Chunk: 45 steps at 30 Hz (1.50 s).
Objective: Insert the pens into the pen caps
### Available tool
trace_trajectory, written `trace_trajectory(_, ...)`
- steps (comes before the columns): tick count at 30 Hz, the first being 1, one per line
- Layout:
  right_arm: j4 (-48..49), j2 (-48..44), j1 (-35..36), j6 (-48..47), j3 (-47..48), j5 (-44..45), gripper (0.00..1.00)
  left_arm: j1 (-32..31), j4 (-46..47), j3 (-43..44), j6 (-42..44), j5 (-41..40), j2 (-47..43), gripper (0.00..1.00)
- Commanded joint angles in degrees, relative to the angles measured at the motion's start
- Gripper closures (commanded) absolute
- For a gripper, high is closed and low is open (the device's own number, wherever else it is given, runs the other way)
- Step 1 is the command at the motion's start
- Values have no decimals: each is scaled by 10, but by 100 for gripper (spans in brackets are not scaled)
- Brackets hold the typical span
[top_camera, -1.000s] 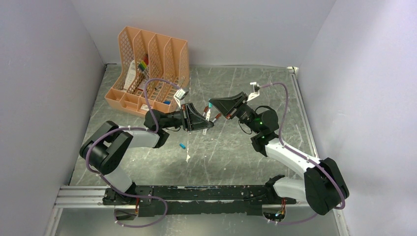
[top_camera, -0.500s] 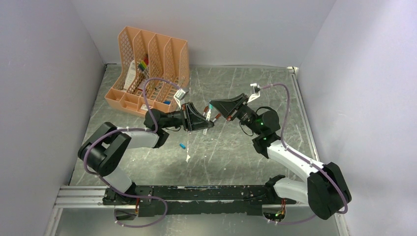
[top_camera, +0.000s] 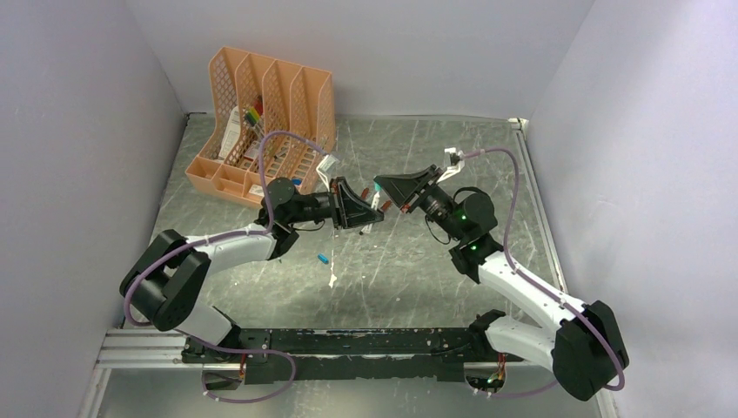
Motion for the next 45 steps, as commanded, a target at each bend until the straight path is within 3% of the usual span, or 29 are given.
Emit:
trace_trajectory(1, -64, -8, 15, -29, -2, 2, 100, -6, 5, 21, 28, -40, -16, 93)
trace_trajectory(12, -68, -37, 21, -34, -23, 32, 100, -6, 40, 2, 9, -90, -24, 93)
trace_trajectory(22, -51, -29, 25, -41, -34, 31, 100, -6, 107, 1, -50, -101, -9, 93)
trace_trajectory(26, -44, -32, 27, -44, -33, 28, 100, -6, 89, 15, -28, -83, -4, 93)
trace_trajectory(32, -88, -67, 27, -79, -5, 27, 83, -6, 25, 35, 50, -49, 5, 93)
trace_trajectory(45, -127, -110, 27, -96, 1, 40, 53, -6, 8, 37, 105, -20, 19, 93)
